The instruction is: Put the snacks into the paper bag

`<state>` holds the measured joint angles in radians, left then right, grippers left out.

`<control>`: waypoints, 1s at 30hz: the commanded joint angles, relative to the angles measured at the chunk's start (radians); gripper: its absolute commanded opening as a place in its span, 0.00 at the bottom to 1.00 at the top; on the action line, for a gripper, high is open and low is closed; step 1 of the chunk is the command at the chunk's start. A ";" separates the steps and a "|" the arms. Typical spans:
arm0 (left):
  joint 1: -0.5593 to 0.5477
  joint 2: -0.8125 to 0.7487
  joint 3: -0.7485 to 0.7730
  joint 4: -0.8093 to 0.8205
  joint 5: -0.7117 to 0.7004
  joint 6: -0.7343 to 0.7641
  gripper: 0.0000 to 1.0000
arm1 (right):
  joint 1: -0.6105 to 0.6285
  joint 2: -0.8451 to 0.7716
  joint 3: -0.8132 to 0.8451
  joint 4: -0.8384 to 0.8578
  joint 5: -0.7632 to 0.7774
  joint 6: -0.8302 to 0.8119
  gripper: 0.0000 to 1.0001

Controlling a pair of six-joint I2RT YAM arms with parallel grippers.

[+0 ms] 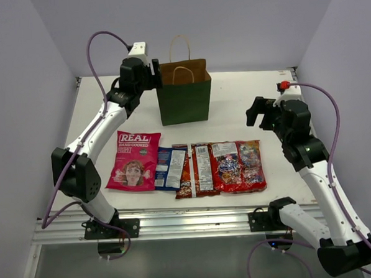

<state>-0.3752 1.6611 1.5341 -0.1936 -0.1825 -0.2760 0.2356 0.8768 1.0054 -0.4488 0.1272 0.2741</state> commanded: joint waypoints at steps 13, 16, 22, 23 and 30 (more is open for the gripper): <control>0.012 0.045 0.041 0.039 0.032 0.011 0.45 | 0.002 0.047 -0.099 0.019 0.065 0.031 0.96; 0.012 0.052 0.044 0.039 0.038 0.017 0.42 | 0.002 0.086 -0.135 -0.007 0.084 0.091 0.97; 0.013 0.065 0.046 0.031 0.032 0.021 0.29 | 0.002 0.226 -0.186 -0.060 0.118 0.181 0.99; 0.013 0.066 0.047 0.031 0.032 0.021 0.27 | 0.004 0.276 -0.191 -0.053 0.115 0.183 0.99; 0.022 0.081 0.058 0.016 0.046 0.024 0.19 | -0.050 0.513 -0.249 0.041 0.068 0.224 0.99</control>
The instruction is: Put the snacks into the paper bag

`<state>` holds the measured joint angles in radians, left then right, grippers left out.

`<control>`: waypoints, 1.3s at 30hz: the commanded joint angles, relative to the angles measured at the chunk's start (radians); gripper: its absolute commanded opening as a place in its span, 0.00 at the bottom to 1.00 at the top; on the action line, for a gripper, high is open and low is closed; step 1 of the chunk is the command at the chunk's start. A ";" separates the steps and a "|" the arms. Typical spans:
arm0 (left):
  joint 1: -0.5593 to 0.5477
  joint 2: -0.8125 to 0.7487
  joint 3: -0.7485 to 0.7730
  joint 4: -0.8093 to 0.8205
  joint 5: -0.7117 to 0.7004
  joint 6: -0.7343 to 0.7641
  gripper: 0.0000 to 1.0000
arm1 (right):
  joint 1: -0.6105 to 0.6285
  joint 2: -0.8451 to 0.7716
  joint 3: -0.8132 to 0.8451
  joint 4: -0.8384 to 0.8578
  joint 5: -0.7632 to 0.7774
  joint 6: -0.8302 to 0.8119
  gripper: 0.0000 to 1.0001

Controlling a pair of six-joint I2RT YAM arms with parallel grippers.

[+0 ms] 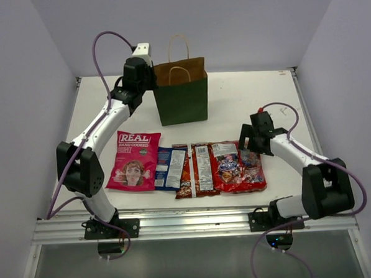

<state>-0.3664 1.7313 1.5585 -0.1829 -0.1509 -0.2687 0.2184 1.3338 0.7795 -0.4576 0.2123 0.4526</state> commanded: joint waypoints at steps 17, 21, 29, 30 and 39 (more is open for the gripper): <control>0.014 0.030 0.057 -0.020 0.019 0.040 0.09 | -0.070 0.211 -0.011 0.139 -0.151 0.034 0.00; 0.014 0.047 0.067 -0.024 0.025 0.040 0.00 | -0.068 0.047 0.049 0.056 -0.148 -0.021 0.00; 0.014 0.056 0.071 -0.024 0.036 0.040 0.00 | -0.068 -0.140 0.472 -0.125 -0.192 -0.084 0.00; 0.015 0.057 0.071 -0.024 0.039 0.039 0.00 | -0.068 -0.130 0.516 -0.128 -0.201 -0.088 0.00; 0.015 0.063 0.095 -0.050 0.062 0.037 0.00 | -0.063 0.096 0.949 0.026 -0.364 -0.086 0.00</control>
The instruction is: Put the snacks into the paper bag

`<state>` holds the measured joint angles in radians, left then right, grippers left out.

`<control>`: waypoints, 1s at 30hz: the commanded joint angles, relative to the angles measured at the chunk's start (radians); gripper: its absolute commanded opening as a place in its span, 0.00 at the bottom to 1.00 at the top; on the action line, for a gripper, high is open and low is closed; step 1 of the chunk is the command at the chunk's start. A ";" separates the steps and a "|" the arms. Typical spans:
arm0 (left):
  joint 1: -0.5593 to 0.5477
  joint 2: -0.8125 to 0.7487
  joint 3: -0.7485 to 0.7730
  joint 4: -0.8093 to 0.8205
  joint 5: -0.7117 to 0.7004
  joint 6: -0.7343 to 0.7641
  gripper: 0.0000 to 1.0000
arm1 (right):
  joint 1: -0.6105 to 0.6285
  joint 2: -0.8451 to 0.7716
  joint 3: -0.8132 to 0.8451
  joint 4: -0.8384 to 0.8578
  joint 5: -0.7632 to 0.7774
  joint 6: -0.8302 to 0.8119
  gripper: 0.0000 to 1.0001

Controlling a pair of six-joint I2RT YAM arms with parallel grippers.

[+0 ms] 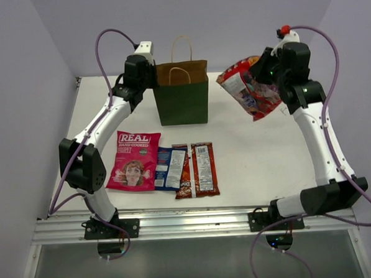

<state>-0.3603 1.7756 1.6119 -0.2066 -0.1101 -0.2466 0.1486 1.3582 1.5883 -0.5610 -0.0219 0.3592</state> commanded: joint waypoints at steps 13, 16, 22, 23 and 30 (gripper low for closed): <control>0.012 0.036 0.059 -0.042 0.044 0.010 0.00 | 0.120 0.530 0.923 0.392 -0.234 0.158 0.00; 0.014 0.042 0.065 -0.047 0.050 0.009 0.00 | 0.154 0.646 1.094 0.448 -0.217 0.217 0.00; 0.014 0.045 0.068 -0.047 0.061 0.004 0.00 | 0.183 0.665 0.993 0.627 -0.193 0.327 0.00; 0.014 0.047 0.069 -0.047 0.062 0.003 0.00 | 0.193 0.671 0.993 0.627 -0.190 0.327 0.00; 0.014 0.050 0.065 -0.050 0.070 0.000 0.00 | 0.284 0.664 0.850 0.699 -0.167 0.320 0.00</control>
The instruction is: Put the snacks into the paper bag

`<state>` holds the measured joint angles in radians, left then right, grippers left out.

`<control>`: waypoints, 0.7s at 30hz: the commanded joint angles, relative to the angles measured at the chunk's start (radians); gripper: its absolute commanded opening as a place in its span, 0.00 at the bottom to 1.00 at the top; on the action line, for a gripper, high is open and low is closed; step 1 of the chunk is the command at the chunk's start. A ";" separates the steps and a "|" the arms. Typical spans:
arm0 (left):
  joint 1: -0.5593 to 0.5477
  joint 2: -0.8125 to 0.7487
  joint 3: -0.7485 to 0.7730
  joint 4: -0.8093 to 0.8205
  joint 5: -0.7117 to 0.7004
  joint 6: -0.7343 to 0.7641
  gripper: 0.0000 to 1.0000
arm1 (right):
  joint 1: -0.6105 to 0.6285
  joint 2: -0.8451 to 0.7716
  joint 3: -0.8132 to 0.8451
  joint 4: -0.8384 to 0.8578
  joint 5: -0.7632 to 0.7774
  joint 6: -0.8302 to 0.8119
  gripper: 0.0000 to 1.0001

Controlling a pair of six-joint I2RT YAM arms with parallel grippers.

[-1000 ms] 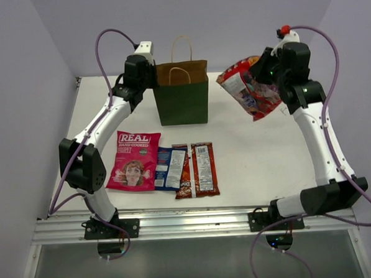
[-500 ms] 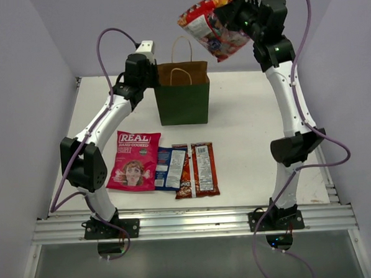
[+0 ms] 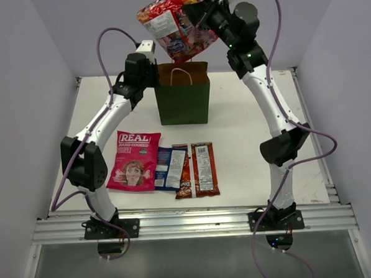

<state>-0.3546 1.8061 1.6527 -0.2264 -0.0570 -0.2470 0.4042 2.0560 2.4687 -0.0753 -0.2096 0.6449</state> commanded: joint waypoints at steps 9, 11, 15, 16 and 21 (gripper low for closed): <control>0.009 0.018 0.021 -0.025 0.019 0.000 0.00 | 0.074 -0.026 -0.121 0.261 0.061 0.045 0.00; 0.009 0.022 0.021 -0.022 0.023 -0.003 0.00 | 0.084 -0.046 -0.210 0.298 0.076 0.053 0.00; 0.009 0.024 0.019 -0.019 0.026 -0.003 0.00 | 0.087 -0.121 -0.396 0.405 0.105 0.094 0.00; 0.009 0.024 0.019 -0.019 0.028 -0.003 0.00 | 0.087 -0.129 -0.425 0.420 0.108 0.101 0.00; 0.009 0.022 0.018 -0.022 0.029 -0.003 0.00 | 0.091 -0.134 -0.524 0.483 0.107 0.148 0.00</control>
<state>-0.3397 1.8179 1.6531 -0.2264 -0.0566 -0.2474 0.4793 2.0373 1.9434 0.1814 -0.1024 0.7296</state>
